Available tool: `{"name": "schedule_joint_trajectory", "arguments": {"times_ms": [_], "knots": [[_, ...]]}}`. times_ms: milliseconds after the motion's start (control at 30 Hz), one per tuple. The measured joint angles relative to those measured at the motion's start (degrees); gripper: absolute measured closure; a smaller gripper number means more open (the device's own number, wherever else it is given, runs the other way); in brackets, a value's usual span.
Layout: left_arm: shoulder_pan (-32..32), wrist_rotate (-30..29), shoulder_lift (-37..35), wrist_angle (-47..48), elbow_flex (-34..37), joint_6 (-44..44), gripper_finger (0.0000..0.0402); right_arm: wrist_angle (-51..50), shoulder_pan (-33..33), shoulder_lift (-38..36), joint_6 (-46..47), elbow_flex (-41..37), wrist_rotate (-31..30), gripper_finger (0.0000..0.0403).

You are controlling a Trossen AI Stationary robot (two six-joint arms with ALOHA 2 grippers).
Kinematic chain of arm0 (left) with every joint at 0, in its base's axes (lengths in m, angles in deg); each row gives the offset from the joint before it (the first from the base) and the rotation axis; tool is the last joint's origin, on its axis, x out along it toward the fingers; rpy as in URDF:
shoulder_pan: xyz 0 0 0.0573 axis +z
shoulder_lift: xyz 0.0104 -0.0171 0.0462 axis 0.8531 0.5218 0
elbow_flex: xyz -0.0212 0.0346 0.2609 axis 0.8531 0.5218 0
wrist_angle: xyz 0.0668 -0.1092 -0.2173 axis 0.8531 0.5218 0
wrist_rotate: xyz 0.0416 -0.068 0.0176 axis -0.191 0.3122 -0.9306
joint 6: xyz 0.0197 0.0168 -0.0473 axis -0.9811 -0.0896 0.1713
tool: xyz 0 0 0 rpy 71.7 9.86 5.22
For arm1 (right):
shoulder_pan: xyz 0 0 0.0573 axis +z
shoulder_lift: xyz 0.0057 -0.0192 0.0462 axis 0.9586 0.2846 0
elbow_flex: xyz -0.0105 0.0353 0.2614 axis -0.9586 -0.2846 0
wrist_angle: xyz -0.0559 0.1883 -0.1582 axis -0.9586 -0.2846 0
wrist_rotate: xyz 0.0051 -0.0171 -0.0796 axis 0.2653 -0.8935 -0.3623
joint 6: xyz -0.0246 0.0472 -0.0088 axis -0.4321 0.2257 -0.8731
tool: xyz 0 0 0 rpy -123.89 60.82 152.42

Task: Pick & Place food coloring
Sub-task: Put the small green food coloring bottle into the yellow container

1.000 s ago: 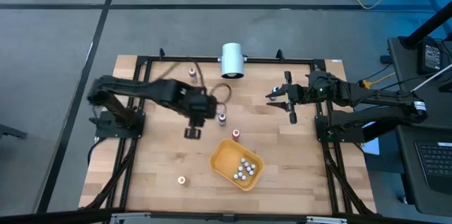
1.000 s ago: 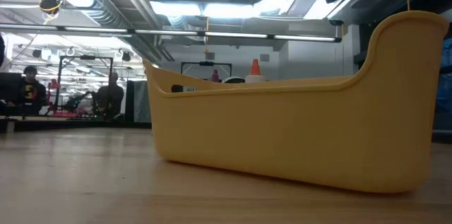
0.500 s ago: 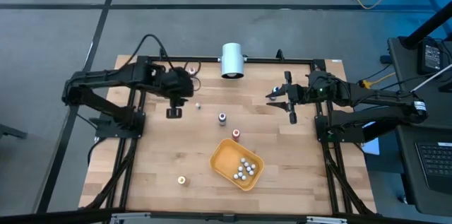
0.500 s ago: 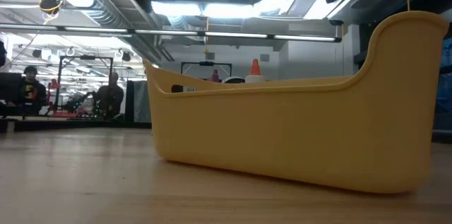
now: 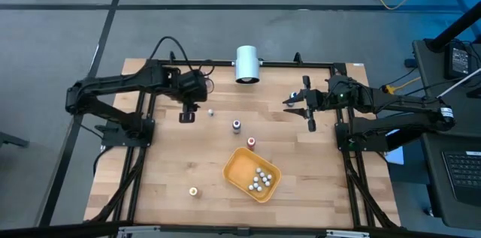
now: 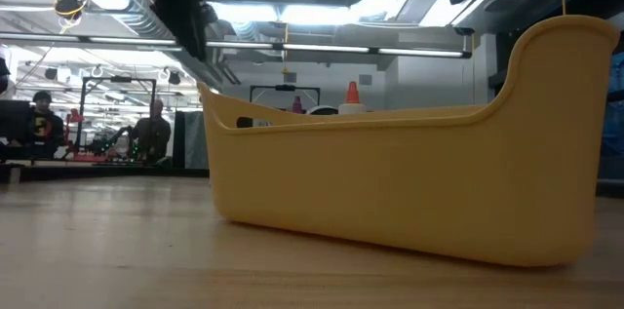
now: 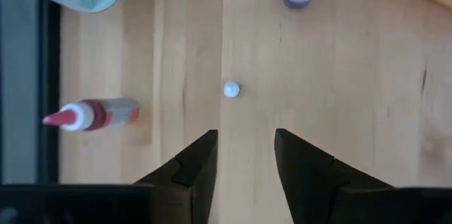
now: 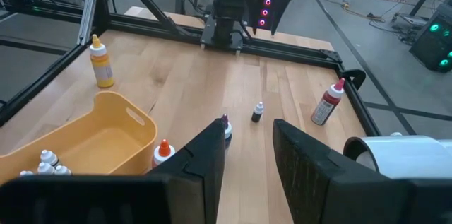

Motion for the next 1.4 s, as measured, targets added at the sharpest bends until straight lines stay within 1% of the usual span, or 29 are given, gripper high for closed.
{"name": "schedule_joint_trajectory", "arguments": {"times_ms": [167,300,500,633,800,933,1000,1067,1200,1400], "knots": [[1.63,2.62,0.00,-6.90,4.27,0.90,0.0236,0.01,-0.01,0.00,0.01,0.00,0.00,0.0280],[2.62,2.78,0.12,-11.37,7.53,1.98,0.0220,0.00,0.00,0.00,0.02,0.00,0.01,0.0280],[3.62,3.19,0.93,-18.09,11.79,5.25,0.0207,0.00,0.00,0.00,0.01,0.00,0.01,0.0280],[3.94,3.83,2.62,-20.12,13.74,6.02,0.0205,-0.01,-0.02,0.00,0.02,0.00,-0.01,0.0280],[3.93,4.37,7.32,-21.25,14.40,6.07,0.0205,0.00,0.00,0.00,0.00,0.00,0.01,0.0280],[3.93,4.29,11.37,-24.28,14.38,4.96,0.0205,0.00,0.00,0.00,0.01,0.00,0.00,0.0280],[3.93,3.70,12.88,-25.20,14.39,4.41,0.0205,0.02,-0.02,0.00,0.02,0.00,-0.01,0.0280],[3.93,1.90,14.17,-25.86,14.38,3.92,0.0205,0.00,0.00,0.00,0.01,0.00,0.01,0.0280],[4.03,-1.40,15.76,-26.17,14.38,1.53,0.0205,0.00,-0.01,-0.01,0.02,0.00,0.01,0.0280],[5.76,0.85,16.06,-26.52,14.38,1.01,0.0205,0.00,0.00,0.00,0.02,0.00,0.00,0.0280]]}}
